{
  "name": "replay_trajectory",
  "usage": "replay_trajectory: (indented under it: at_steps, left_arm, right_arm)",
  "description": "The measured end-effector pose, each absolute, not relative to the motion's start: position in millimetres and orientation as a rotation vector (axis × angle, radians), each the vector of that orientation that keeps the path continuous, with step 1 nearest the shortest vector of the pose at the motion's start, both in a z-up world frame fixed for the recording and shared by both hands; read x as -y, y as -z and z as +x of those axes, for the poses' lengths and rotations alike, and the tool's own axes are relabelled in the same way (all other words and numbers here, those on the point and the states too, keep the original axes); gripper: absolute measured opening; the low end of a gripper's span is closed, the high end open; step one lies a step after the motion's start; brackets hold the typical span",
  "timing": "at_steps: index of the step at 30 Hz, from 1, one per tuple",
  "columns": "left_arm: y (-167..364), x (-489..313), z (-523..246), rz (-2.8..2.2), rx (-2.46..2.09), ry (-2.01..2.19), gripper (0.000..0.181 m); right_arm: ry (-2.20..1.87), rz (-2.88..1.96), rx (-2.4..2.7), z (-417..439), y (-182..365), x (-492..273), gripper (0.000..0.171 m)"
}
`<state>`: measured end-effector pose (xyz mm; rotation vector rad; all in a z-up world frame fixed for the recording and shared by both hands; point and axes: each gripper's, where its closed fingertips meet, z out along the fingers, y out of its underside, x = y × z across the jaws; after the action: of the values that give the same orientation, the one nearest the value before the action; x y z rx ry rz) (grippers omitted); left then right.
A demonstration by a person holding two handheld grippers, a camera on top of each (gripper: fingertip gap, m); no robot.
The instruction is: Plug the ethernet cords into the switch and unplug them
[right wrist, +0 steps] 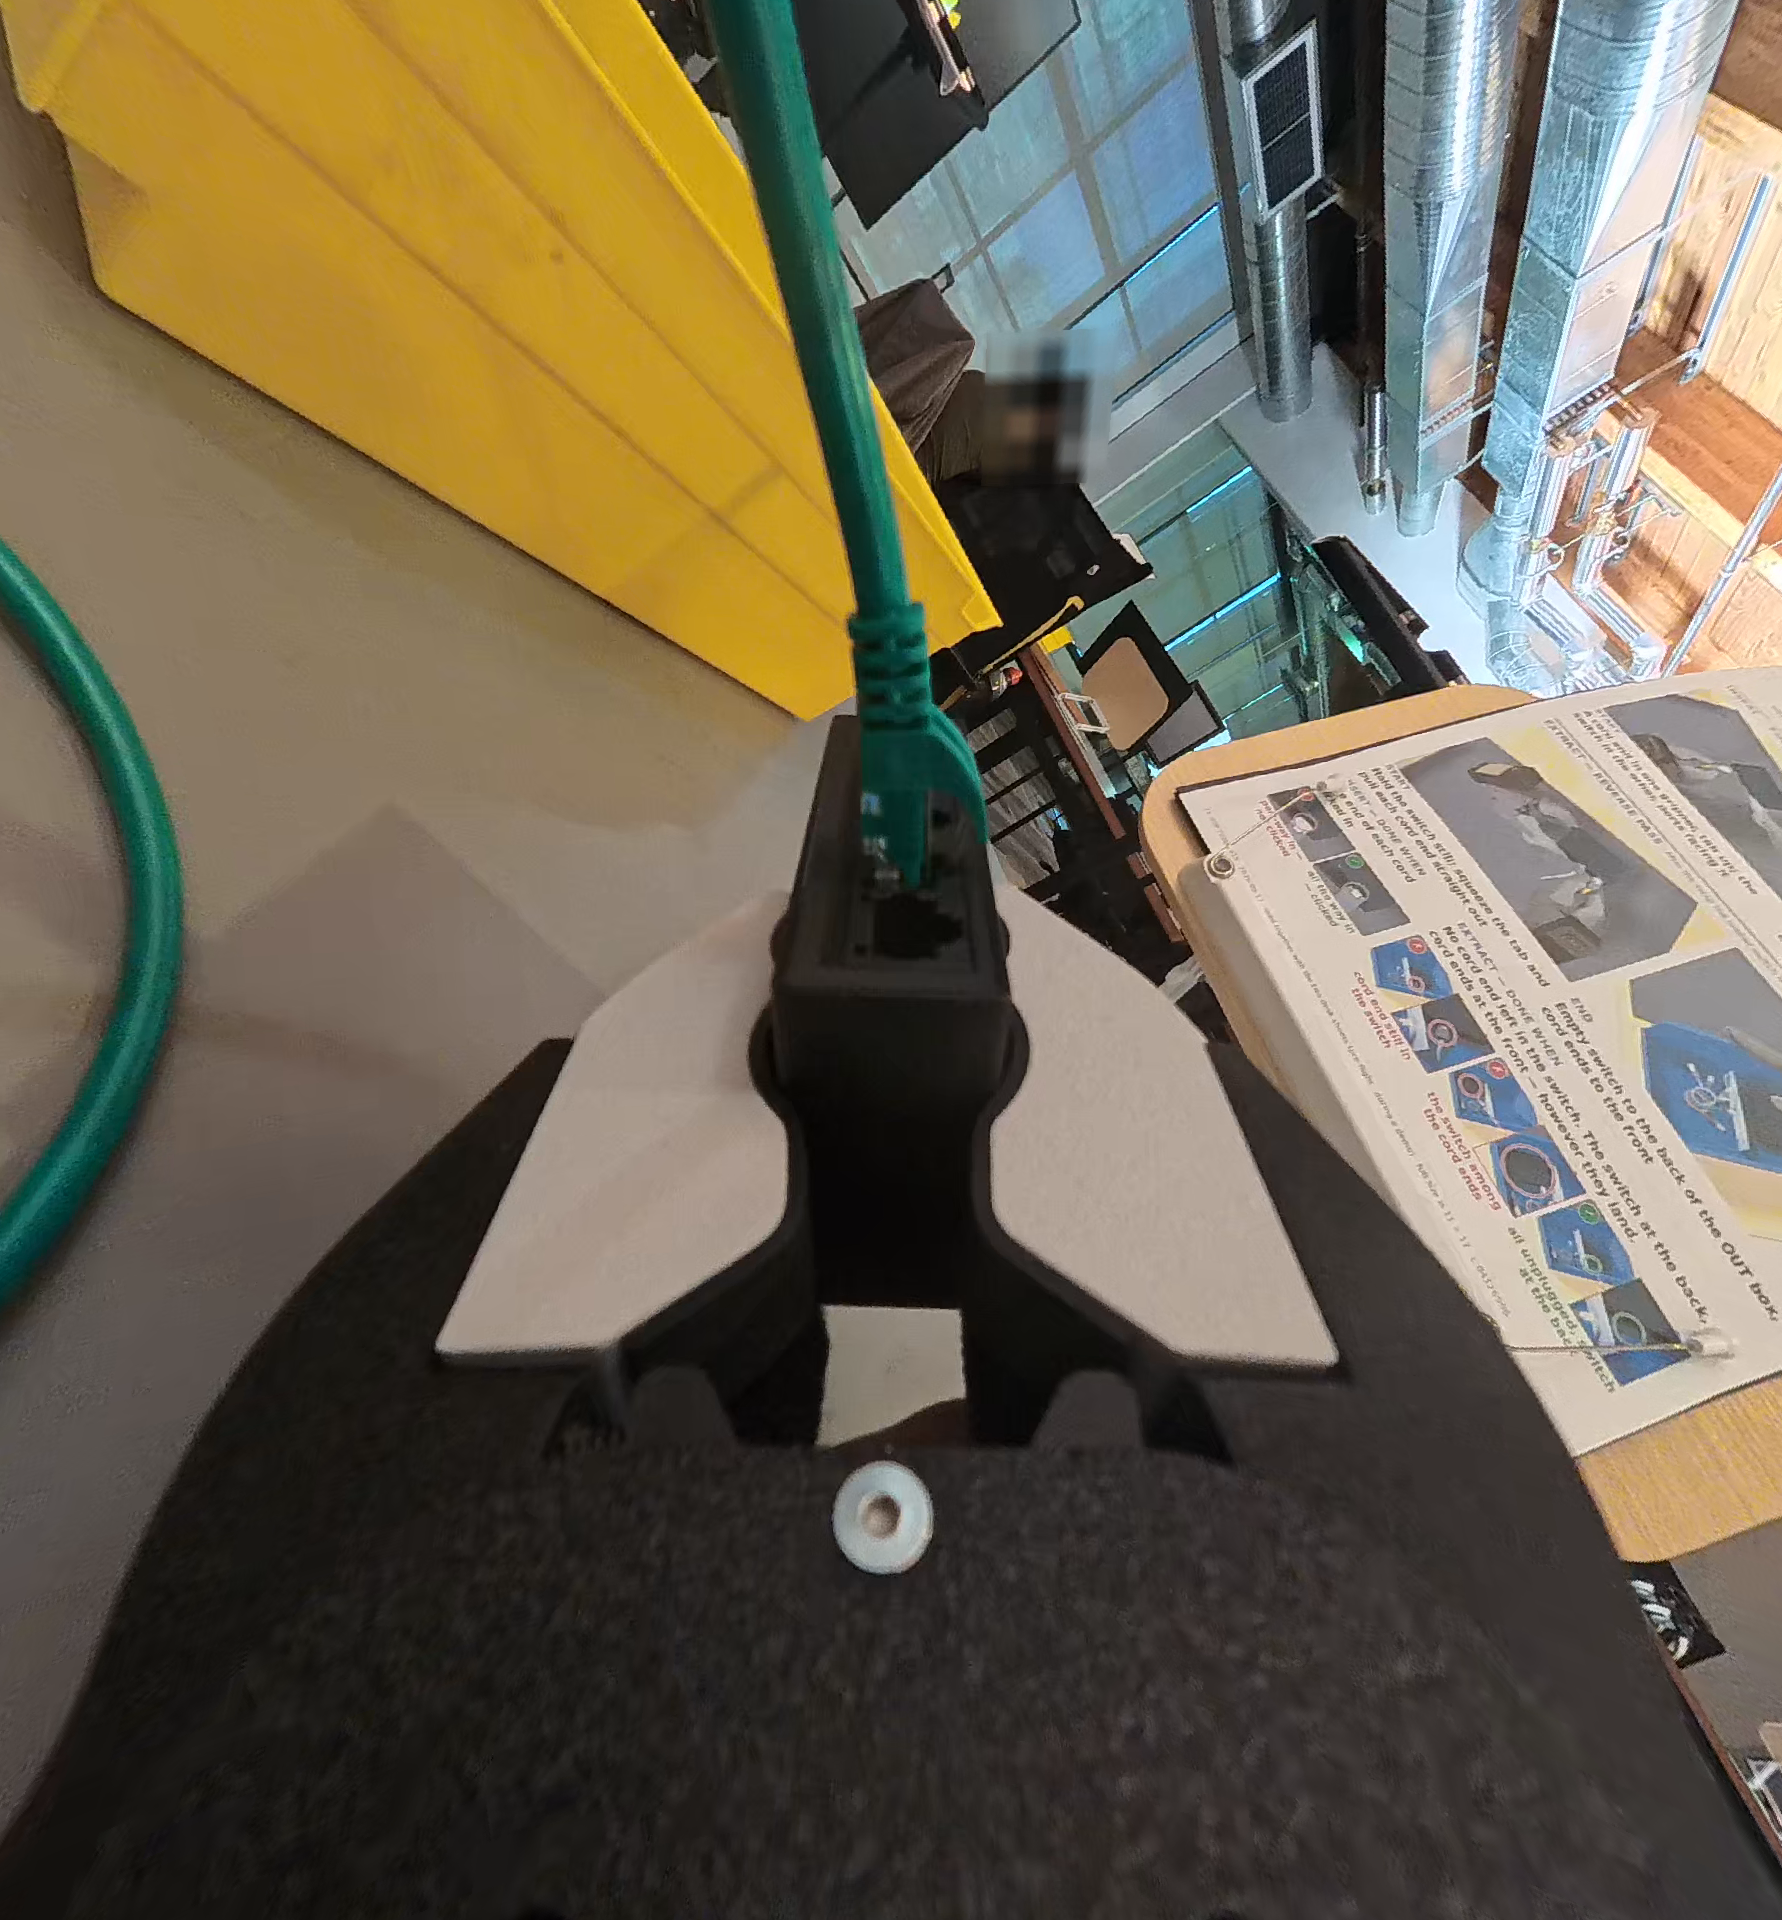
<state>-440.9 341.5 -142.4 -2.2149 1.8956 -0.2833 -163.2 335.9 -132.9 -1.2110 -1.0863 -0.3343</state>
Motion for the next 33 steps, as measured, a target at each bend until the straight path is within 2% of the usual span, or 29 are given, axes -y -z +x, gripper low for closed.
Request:
replay_trajectory:
  at_steps: [2, 3, 4, 5, 12, 15, 19, 23, 25, 29, 33]
  left_arm:
    - [155.4, -344.6, -444.4, -2.29, -2.008, 0.21, 0.051]
    - [157.4, -342.3, -442.9, -2.332, -2.04, 0.239, 0.04]
    - [157.0, -339.7, -440.3, -2.358, -2.063, 0.285, 0.019]
    - [156.4, -340.3, -438.7, -2.357, -2.081, 0.298, 0.017]
    - [130.6, -351.0, -421.8, -2.218, -1.956, 0.381, 0.012]
    - [96.2, -354.2, -409.6, -2.107, -1.769, 0.442, 0.005]
    - [36.8, -333.0, -390.7, -1.906, -1.571, 0.448, 0.006]
    - [-7.7, -265.8, -355.7, -1.642, -1.545, 0.488, 0.005]
    - [9.9, -217.9, -338.3, -1.504, -1.7, 0.493, 0.006]
    - [98.5, -152.6, -330.3, -1.447, -1.953, 0.606, 0.006]
    - [170.3, -134.9, -347.4, -1.499, -2.062, 0.619, 0.006]
  right_arm:
    - [0.33, -1.214, 1.085, -162.9, 132.9, -335.9, 0.03]
    - [0.328, -1.214, 1.084, -162.9, 132.7, -335.8, 0.03]
    - [0.323, -1.215, 1.084, -163.0, 132.8, -335.8, 0.03]
    - [0.32, -1.216, 1.086, -163.1, 133.0, -335.7, 0.03]
    - [0.312, -1.215, 1.089, -163.8, 133.2, -335.2, 0.03]
    - [0.313, -1.213, 1.09, -164.2, 133.2, -334.9, 0.03]
    - [0.314, -1.214, 1.09, -164.1, 133.4, -335.1, 0.03]
    - [0.32, -1.211, 1.094, -164.4, 133.7, -335.0, 0.031]
    - [0.321, -1.212, 1.093, -164.3, 133.8, -335.1, 0.031]
    - [0.318, -1.212, 1.089, -163.9, 133.0, -335.0, 0.03]
    - [0.325, -1.215, 1.092, -163.9, 134.0, -335.0, 0.031]
